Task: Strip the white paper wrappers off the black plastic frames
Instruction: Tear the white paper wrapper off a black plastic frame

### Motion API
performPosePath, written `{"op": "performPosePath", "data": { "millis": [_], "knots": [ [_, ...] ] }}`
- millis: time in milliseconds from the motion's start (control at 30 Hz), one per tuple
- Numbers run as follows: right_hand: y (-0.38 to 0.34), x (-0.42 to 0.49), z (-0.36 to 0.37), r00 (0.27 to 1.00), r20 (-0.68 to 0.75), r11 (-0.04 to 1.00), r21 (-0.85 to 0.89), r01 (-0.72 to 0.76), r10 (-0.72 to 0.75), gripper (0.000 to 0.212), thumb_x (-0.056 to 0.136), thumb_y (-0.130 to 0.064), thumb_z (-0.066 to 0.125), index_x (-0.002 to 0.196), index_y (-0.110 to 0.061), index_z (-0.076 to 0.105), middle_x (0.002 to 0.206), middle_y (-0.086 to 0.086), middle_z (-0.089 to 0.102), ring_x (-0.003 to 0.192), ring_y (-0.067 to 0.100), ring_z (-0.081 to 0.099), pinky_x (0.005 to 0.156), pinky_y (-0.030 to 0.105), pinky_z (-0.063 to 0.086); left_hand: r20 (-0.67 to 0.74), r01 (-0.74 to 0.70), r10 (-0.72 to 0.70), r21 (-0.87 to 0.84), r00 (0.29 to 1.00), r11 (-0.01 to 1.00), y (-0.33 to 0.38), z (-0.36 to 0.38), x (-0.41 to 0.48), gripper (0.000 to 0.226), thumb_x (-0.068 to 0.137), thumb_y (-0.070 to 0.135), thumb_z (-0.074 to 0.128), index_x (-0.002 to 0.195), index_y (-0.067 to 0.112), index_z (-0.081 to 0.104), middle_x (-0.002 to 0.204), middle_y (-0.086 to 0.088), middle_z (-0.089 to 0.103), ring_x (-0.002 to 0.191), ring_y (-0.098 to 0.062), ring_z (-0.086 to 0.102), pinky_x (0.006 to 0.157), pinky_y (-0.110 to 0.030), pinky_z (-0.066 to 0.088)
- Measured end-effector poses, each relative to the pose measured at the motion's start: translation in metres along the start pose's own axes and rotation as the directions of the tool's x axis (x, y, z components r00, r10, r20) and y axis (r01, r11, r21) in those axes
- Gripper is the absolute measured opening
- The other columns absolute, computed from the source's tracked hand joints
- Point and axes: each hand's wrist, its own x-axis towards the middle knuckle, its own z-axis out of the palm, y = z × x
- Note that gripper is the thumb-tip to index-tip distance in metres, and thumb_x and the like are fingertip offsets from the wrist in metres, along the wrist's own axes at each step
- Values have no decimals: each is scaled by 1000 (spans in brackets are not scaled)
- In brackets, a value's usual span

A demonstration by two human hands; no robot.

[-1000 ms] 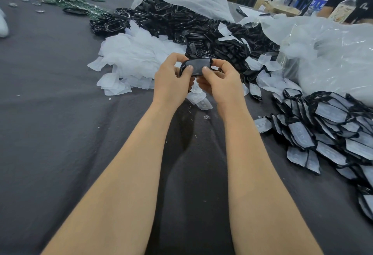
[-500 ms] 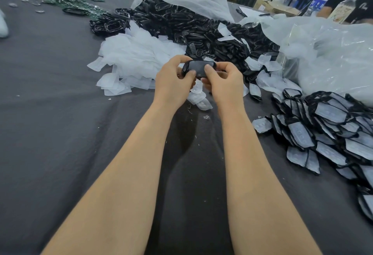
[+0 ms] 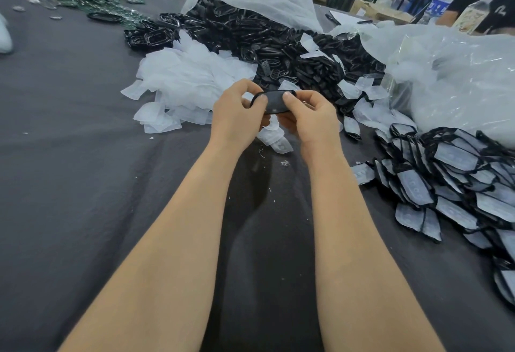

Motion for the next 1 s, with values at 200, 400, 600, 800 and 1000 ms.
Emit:
{"op": "performPosePath", "data": {
  "millis": [200, 400, 600, 800, 1000],
  "knots": [
    [-1, 0, 3, 996, -36, 988, 132, -78, 84, 20, 90, -3, 57, 75, -16, 55, 73, 3, 60, 63, 12, 57, 61, 23, 51, 2, 4, -4, -2, 1000, 1000, 1, 2, -2, 21, 92, 13, 53, 77, 27, 52, 63, 2, 63, 50, -4, 61, 57, -25, 55],
    [1, -3, 8, 1000, -22, 1000, -28, 4, -5, 9, 89, -6, 61, 89, -13, 55, 89, 10, 63, 77, 21, 62, 70, 28, 54, 4, 20, -20, -33, 1000, 999, 1, 2, -3, 20, 94, 12, 50, 79, 26, 51, 77, -6, 68, 60, -11, 69, 61, -30, 57],
    [1, -6, 10, 999, -42, 997, -79, -10, 6, 15, 83, -7, 65, 90, -13, 54, 94, 14, 66, 87, 28, 65, 82, 39, 54, 44, 4, -4, -16, 999, 1000, 1, 5, -2, 20, 95, 11, 53, 80, 23, 52, 78, -9, 70, 66, -20, 72, 72, -34, 59],
    [2, 0, 4, 993, -122, 999, -41, -10, 4, 16, 86, -7, 58, 73, -15, 58, 68, 0, 60, 60, 12, 54, 60, 24, 44, 67, 12, -9, -43, 998, 999, 2, 6, -2, 19, 95, 8, 52, 80, 20, 51, 76, -9, 68, 63, -18, 71, 69, -32, 59],
    [5, 3, 0, 999, -32, 999, 18, -31, 32, 17, 90, -6, 59, 77, -16, 60, 71, 3, 63, 60, 13, 60, 60, 25, 50, 48, 62, -57, -115, 997, 991, 0, 2, 0, 18, 95, 6, 52, 80, 16, 51, 75, -7, 65, 58, -15, 69, 68, -30, 59]
  ]
}}
